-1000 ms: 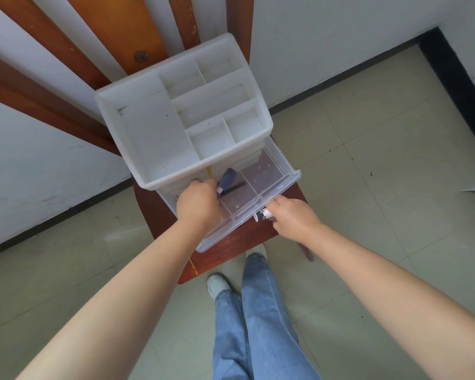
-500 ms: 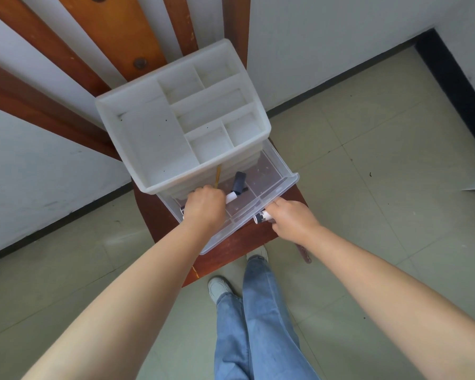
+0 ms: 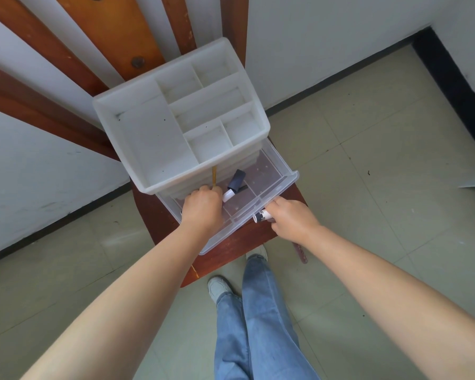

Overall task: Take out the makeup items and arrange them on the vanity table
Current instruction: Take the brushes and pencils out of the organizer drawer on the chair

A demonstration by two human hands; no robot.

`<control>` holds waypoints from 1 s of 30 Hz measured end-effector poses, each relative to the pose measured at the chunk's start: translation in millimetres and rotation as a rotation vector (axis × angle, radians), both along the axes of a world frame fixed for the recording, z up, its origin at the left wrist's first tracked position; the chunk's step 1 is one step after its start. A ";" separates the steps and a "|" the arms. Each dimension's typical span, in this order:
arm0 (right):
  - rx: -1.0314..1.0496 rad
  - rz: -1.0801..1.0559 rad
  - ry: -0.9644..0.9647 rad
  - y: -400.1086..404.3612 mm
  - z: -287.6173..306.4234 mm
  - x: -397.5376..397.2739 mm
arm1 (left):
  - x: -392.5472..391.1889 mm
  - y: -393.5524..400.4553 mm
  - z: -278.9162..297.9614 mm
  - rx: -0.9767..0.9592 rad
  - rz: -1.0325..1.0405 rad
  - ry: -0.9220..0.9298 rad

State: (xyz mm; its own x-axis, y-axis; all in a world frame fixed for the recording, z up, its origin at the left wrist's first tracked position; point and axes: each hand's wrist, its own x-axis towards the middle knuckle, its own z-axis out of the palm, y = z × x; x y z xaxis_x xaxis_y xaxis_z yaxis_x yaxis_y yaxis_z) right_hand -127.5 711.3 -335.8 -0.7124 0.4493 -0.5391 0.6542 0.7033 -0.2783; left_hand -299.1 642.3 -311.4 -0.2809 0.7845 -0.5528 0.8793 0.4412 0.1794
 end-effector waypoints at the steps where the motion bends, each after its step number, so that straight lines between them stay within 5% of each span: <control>1: -0.004 -0.005 0.002 -0.1 0.5 -0.1 | 0.0 0.7 -0.3 0.002 0.012 -0.002; 13: -0.055 -0.029 0.036 -1.0 10.9 2.6 | -0.9 14.2 -2.3 -0.005 0.207 -0.068; 30: -0.146 -0.085 -0.009 -7.0 28.4 14.3 | -4.5 -2.3 6.0 0.073 0.192 -0.078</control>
State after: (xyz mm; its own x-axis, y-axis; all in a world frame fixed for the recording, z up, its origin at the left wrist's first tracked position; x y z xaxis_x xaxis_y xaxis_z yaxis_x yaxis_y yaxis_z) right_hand -113.2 704.3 -307.5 -0.6697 0.4239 -0.6097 0.7127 0.5976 -0.3673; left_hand -303.6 640.0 -305.4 -0.3874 0.7597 -0.5222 0.7626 0.5824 0.2815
